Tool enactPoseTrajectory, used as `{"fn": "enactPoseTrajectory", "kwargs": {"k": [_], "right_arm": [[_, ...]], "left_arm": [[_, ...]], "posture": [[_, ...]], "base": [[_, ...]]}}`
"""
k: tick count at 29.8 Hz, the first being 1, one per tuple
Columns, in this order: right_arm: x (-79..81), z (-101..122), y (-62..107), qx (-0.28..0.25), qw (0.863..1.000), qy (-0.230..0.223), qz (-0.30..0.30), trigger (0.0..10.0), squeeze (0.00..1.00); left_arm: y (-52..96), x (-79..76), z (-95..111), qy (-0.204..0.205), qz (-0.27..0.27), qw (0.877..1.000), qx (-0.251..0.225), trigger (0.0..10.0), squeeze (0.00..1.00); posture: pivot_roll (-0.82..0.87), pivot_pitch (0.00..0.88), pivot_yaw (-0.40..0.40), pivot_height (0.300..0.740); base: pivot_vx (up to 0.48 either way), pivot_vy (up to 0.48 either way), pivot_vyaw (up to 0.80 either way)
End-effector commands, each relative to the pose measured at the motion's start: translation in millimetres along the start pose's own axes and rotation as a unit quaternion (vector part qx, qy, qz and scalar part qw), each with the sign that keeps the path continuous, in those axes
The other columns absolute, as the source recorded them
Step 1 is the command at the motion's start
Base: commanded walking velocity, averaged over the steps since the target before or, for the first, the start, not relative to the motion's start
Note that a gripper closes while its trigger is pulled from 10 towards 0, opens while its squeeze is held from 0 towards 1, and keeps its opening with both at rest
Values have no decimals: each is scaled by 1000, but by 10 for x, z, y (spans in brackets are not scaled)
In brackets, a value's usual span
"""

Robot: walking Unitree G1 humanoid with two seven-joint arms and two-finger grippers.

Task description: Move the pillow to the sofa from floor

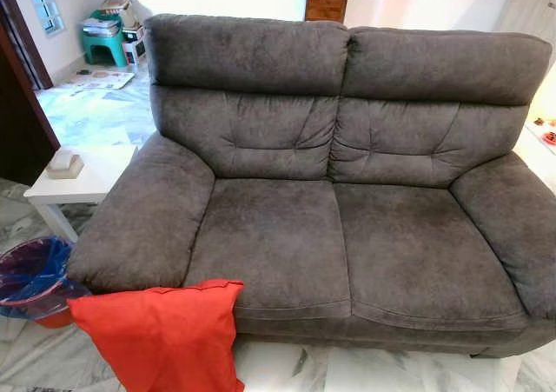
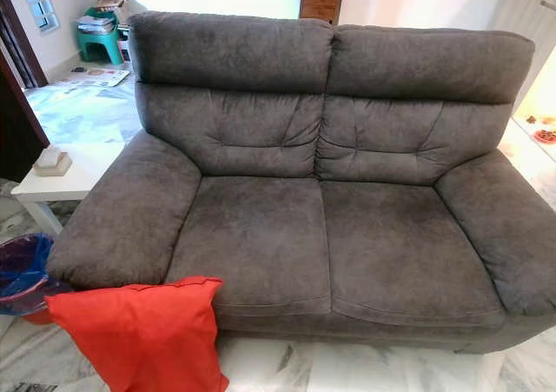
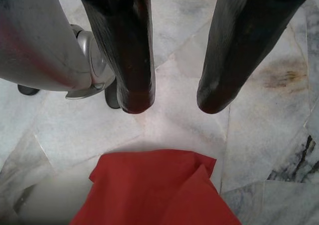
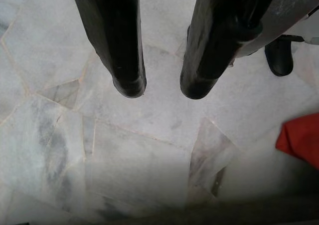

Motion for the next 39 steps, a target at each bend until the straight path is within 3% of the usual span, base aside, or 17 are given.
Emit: {"fn": "enactPoseTrajectory", "kwargs": {"k": [1, 35, 39], "right_arm": [[618, 271, -46, -23, 993, -83, 74, 10000, 0], [610, 234, -47, -14, 995, -63, 71, 10000, 0], [612, 215, -44, -15, 994, -78, 69, 10000, 0]], "left_arm": [[-98, -165, 126, -25, -16, 999, 26, 10000, 0], [-99, -186, 128, -29, -20, 999, 25, 10000, 0], [-108, -178, 190, -30, -21, 999, 14, 10000, 0]], "posture": [[191, 37, -15, 740], [194, 29, -17, 740], [204, 35, -15, 740]], "base": [[0, 0, 0], [0, 0, 0], [0, 0, 0]]}}
Point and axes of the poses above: a point about 5 cm out from each wrist's last joint towards the gripper, its own y axis pointing back from the gripper into the wrist, its own z axis along the axis of the wrist's last joint, x = y × z, the point moved 6 cm from there along -y, pointing out of the wrist towards the gripper, and after that the axes turned 9 degrees about -y, right-handed, at the moved point
